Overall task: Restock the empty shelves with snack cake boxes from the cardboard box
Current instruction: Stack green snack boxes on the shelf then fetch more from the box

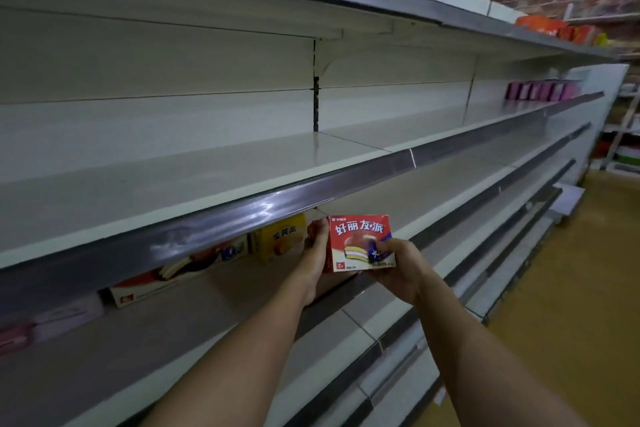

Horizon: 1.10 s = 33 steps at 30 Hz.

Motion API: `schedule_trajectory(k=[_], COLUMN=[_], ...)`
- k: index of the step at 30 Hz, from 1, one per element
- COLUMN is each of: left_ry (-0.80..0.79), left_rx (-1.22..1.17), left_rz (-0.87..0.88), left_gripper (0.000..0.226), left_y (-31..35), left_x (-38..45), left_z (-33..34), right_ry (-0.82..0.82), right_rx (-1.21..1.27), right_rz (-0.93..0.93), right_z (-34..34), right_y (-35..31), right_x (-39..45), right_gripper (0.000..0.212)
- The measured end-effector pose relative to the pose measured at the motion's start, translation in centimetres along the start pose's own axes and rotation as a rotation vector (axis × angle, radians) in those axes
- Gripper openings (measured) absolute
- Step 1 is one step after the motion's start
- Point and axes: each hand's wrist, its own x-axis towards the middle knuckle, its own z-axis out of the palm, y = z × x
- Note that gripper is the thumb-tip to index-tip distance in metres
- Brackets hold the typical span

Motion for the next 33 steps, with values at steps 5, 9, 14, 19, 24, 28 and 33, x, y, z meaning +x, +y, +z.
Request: schedule_trajectory(k=[5, 9, 14, 19, 24, 28, 33], left_ry=[0.027, -0.011, 0.035, 0.076, 0.123, 0.282, 0.431], left_rx=[0.057, 0.190, 0.233, 0.250, 0.270, 0.297, 0.416], left_rz=[-0.045, -0.096, -0.056, -0.027, -0.031, 0.133, 0.075], left_gripper=[0.085, 0.086, 0.057, 0.054, 0.061, 0.068, 0.067], left_y=[0.4, 0.2, 0.2, -0.4, -0.9, -0.6, -2.6], left_x=[1.7, 2.8, 5.6, 9.1, 10.9, 12.0, 13.1], left_z=[3.8, 5.1, 4.5, 4.1, 4.9, 6.0, 7.6], right_ry=[-0.075, -0.130, -0.213, -0.249, -0.275, -0.305, -0.417], right_rx=[-0.128, -0.265, -0.446, -0.637, -0.703, -0.748, -0.923], right_rz=[0.040, 0.063, 0.091, 0.048, 0.014, -0.028, -0.053], right_z=[-3.4, -4.8, -5.1, -4.6, -5.2, -5.3, -6.7], right_y=[-2.4, -3.7, -4.9, -5.7, -5.8, -6.2, -6.2], right_x=[3.1, 5.3, 8.5, 11.2, 13.6, 16.3, 18.0], right_gripper=[0.029, 0.035, 0.032, 0.041, 0.047, 0.056, 0.057])
